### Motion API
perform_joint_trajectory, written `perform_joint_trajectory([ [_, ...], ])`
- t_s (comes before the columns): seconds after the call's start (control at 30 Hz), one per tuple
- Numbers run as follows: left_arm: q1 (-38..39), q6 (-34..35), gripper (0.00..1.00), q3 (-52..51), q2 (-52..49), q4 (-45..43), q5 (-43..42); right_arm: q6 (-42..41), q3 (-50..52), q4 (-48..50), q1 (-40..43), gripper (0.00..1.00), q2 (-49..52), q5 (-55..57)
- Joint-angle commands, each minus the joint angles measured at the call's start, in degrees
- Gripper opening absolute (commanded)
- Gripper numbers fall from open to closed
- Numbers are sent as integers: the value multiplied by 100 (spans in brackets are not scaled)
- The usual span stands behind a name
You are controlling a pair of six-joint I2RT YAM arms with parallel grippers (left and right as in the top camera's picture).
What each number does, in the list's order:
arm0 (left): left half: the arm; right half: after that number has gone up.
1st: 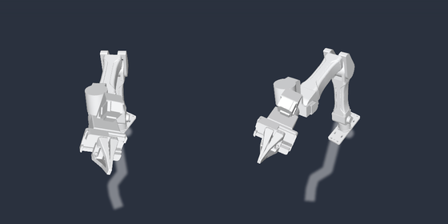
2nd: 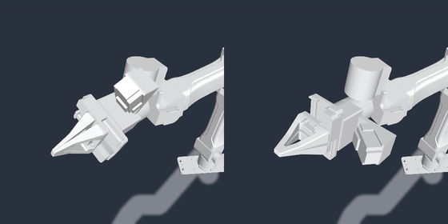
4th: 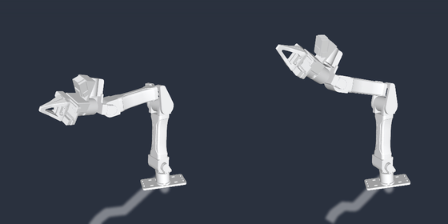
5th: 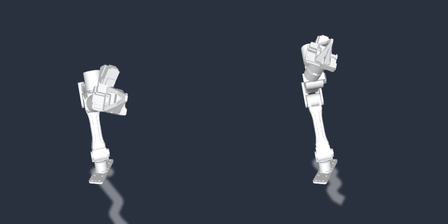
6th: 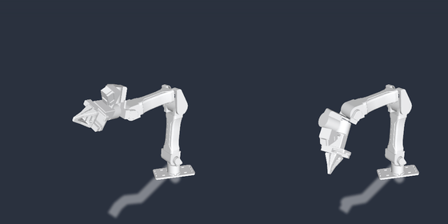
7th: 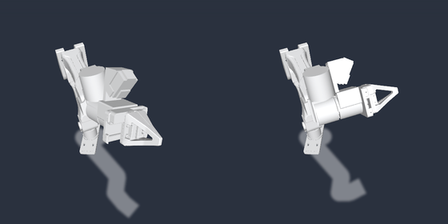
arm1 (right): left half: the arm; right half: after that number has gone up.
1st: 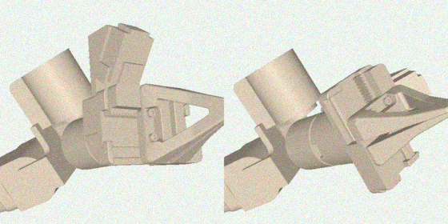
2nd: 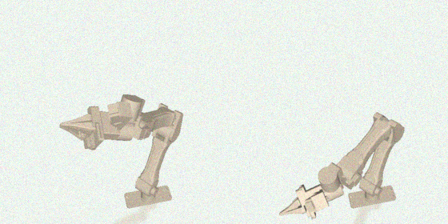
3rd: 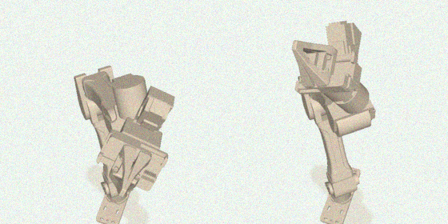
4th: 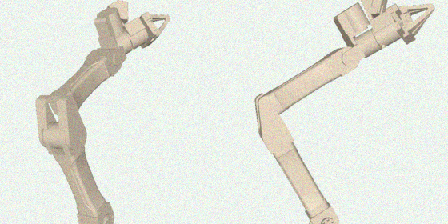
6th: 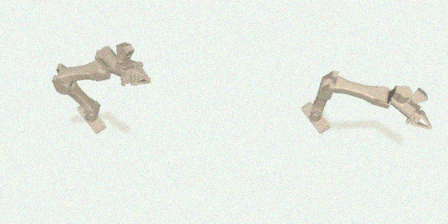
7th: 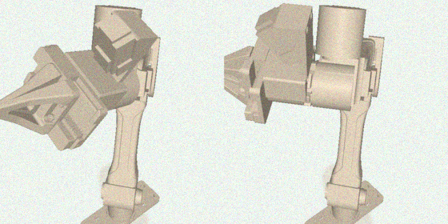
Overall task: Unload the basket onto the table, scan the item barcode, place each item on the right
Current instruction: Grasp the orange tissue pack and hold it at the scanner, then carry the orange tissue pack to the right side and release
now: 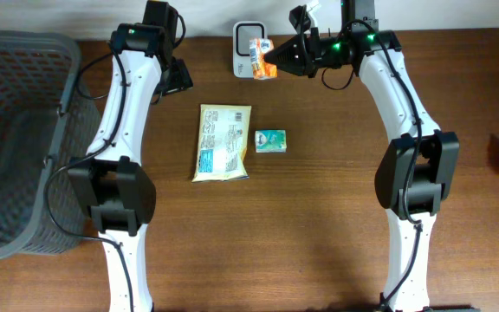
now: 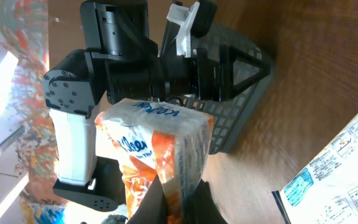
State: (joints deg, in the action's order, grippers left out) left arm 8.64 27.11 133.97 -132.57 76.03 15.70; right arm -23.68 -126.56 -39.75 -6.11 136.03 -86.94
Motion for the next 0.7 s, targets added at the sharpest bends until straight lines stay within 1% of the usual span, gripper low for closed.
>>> perform_joint_trajectory([
  [0.0,-20,66,99,-13,144,4,61,-17,-81,20,-24,4,-66,-199],
  [0.1,-20,66,99,-13,144,4,61,-87,-81,13,-46,4,-66,-15],
  [0.13,-20,66,99,-13,144,4,61,-90,-81,11,-87,4,-68,334],
  [0.23,-20,66,99,-13,144,4,61,-693,-192,15,-258,4,-68,2542],
  [0.33,-20,66,99,-13,144,4,61,-684,-555,11,-400,4,-68,4946],
  [0.37,-20,66,99,-13,144,4,61,-612,-699,15,-479,4,-68,5984],
  [0.4,-20,66,99,-13,144,4,61,-289,-778,83,-612,4,-68,7211],
  [0.47,-20,66,99,-13,144,4,61,483,-769,284,-911,4,-48,9031],
  [0.5,-20,66,99,-13,144,4,61,1228,-769,520,-1204,4,37,10282],
  [0.57,-20,66,99,-13,144,4,61,2369,-758,984,-1508,4,208,10913],
  [0.6,-20,66,99,-13,144,4,61,2988,-758,1283,-1650,4,337,10926],
  [0.67,-37,66,99,-13,144,4,61,3560,-758,1657,-1792,4,570,10948],
])
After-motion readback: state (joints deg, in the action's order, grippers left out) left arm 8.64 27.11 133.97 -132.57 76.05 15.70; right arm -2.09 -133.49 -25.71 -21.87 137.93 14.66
